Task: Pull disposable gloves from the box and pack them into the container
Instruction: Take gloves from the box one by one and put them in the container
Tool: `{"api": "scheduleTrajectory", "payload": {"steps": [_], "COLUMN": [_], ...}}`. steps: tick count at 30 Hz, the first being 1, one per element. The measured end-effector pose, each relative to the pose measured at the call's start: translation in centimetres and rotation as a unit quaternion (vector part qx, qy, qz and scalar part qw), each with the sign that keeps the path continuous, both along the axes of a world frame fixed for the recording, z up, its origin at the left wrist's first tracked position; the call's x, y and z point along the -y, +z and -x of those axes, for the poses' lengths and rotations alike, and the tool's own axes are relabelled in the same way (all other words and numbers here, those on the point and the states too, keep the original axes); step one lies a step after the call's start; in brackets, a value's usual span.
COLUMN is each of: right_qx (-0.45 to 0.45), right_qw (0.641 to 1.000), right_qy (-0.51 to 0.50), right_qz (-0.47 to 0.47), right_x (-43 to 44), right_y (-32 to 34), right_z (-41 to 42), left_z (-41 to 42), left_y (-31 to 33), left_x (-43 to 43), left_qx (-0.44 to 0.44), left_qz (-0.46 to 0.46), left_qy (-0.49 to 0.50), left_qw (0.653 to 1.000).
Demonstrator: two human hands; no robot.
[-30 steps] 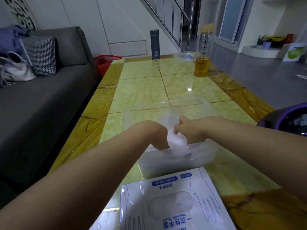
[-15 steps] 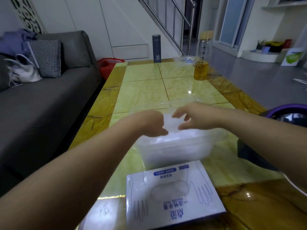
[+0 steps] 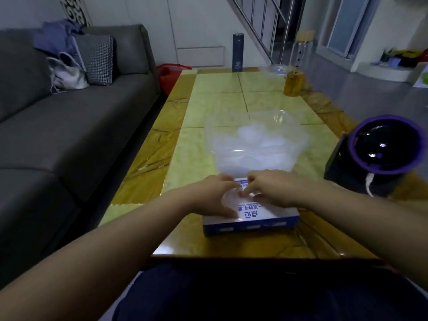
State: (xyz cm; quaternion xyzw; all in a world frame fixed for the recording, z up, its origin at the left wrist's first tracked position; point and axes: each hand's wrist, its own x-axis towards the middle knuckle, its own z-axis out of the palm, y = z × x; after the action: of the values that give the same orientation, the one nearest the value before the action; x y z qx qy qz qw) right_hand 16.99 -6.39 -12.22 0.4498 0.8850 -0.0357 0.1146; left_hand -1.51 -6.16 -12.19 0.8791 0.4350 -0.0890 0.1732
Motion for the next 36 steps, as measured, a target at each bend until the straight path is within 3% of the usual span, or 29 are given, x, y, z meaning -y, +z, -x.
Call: {"api": "scheduleTrajectory", "payload": {"steps": [9, 20, 27, 30, 36], "right_qx": [-0.111, 0.011, -0.136, -0.185, -0.251], "right_qw": [0.991, 0.994, 0.963, 0.957, 0.949], "right_qy": [-0.053, 0.029, -0.03, -0.027, -0.034], "right_qz": [-0.048, -0.105, -0.229, -0.223, -0.186], "right_x": [0.2, 1.0, 0.1, 1.1, 3.0], "right_y": [-2.3, 5.1, 13.8, 15.1, 13.9], "right_z": [0.7, 0.8, -1.3, -2.0, -2.2], "left_z": [0.0, 0.3, 0.3, 0.8, 0.7], "left_y": [-0.8, -0.9, 0.4, 2.2, 6.6], "left_x": [0.0, 0.0, 1.2, 1.5, 1.6], "left_qx": [0.022, 0.056, 0.132, 0.305, 0.56], "left_qz": [0.015, 0.033, 0.027, 0.081, 0.248], "left_qy": [0.03, 0.052, 0.061, 0.111, 0.195], "left_qw": [0.999, 0.997, 0.989, 0.942, 0.766]}}
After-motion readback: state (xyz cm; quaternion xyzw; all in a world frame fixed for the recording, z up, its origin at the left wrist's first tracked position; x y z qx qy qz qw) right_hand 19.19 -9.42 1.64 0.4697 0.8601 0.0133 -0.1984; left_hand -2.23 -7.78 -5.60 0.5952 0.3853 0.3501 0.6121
